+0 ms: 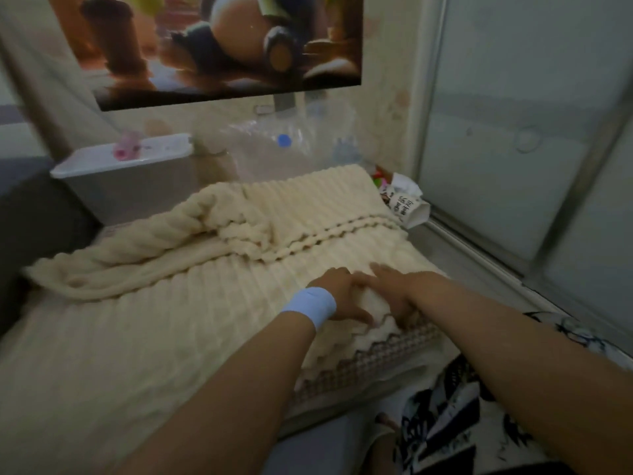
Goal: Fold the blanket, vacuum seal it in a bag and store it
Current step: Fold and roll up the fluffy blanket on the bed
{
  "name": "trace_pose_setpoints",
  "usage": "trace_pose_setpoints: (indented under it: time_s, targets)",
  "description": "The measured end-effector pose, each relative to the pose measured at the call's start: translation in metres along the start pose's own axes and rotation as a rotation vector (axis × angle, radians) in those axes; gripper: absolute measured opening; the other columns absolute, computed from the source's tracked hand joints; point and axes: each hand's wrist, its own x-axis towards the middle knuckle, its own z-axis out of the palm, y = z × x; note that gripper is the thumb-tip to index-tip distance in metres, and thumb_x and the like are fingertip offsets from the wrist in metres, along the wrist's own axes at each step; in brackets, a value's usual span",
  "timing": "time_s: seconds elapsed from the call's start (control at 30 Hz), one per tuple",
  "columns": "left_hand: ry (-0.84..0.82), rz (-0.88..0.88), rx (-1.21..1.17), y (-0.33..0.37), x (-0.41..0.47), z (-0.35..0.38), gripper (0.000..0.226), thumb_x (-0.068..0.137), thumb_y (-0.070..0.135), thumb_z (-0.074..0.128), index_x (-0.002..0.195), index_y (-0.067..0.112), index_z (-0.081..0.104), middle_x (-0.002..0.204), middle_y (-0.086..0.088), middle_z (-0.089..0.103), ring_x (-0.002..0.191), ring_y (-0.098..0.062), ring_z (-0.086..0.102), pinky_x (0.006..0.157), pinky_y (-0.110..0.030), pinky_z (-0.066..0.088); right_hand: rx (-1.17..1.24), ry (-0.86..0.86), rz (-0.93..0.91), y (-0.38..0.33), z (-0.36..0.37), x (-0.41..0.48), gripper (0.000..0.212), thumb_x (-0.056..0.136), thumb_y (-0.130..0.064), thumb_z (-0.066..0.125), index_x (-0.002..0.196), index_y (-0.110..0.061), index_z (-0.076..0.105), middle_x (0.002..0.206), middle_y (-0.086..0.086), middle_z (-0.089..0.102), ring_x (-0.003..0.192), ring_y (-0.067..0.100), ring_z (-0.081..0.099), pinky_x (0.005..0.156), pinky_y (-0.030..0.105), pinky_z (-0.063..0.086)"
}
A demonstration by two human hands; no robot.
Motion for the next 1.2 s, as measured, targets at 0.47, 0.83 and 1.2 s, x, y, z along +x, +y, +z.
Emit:
trace_pose_setpoints:
  time_s: [0.47,0.83,1.2]
  targets:
    - [0.059,-0.145,0.232,0.044,0.02,0.025,0.082,0.08,0.07,0.042,0.148,0.029,0.025,0.152,-0.005,0.028,0.132,-0.033,0.037,0.104,-0.045,0.037,0.131,0.319,0.015,0.04,0.027,-0.015,0.08,0.096,-0.029,0.059,0.158,-0.029,0.009,0.166,0.006,0.008,0.151,0.022,0.015,0.119,0.04,0.023]
    - [-0.049,-0.038,0.163,0.076,0.021,-0.021,0.045,0.094,0.027,0.053,0.138,0.018,0.05,0.134,-0.01,0.056,0.114,-0.03,0.058,0.094,-0.033,0.046,0.019,0.38,0.089,0.048,-0.002,-0.048,0.034,0.098,-0.029,0.053,0.13,-0.021,0.061,0.132,0.009,0.06,0.119,0.027,0.058,0.092,0.033,0.047]
    - [-0.442,0.105,0.181,0.131,-0.008,0.0,0.06,0.094,0.039,0.056,0.145,0.014,0.038,0.147,-0.008,0.041,0.131,-0.029,0.043,0.105,-0.039,0.036,0.025,-0.19,0.307,0.059,0.005,-0.08,0.075,0.066,-0.036,0.079,0.135,-0.017,0.058,0.138,0.004,0.056,0.117,0.027,0.059,0.094,0.035,0.047]
